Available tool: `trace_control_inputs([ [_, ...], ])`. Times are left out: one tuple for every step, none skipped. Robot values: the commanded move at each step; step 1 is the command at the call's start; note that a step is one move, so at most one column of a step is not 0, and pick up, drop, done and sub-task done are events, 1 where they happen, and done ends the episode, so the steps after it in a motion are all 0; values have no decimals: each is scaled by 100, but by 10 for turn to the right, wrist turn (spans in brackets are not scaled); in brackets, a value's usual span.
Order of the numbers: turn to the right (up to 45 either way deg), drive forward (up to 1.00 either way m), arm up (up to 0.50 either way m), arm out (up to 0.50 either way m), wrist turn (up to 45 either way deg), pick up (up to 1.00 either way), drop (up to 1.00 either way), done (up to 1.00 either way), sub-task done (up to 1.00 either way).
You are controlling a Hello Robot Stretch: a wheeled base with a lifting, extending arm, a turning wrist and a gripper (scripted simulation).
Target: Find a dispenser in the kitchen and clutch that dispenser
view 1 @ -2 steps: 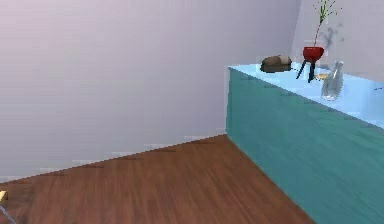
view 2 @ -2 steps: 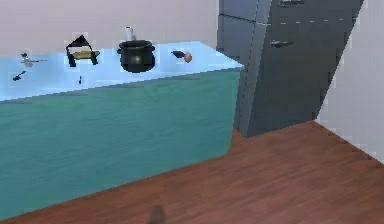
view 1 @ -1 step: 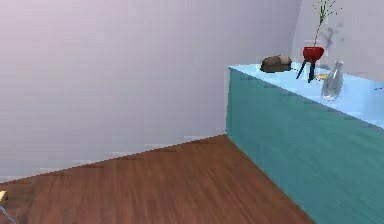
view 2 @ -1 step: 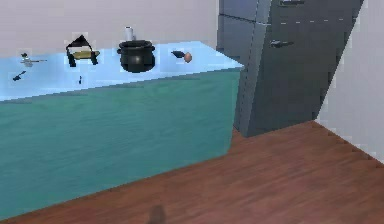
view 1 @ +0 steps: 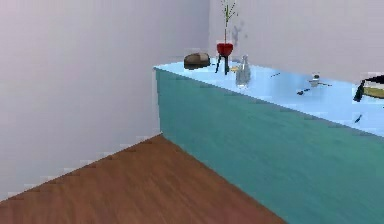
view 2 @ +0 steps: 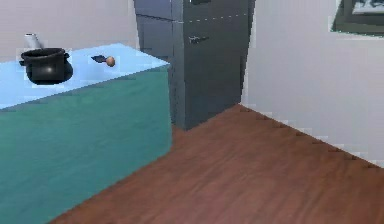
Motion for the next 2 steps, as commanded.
trace_control_inputs([
  [0,10,0,0,0,0,0,0,0],
  [450,0,0,0,0,0,0,0,0],
])
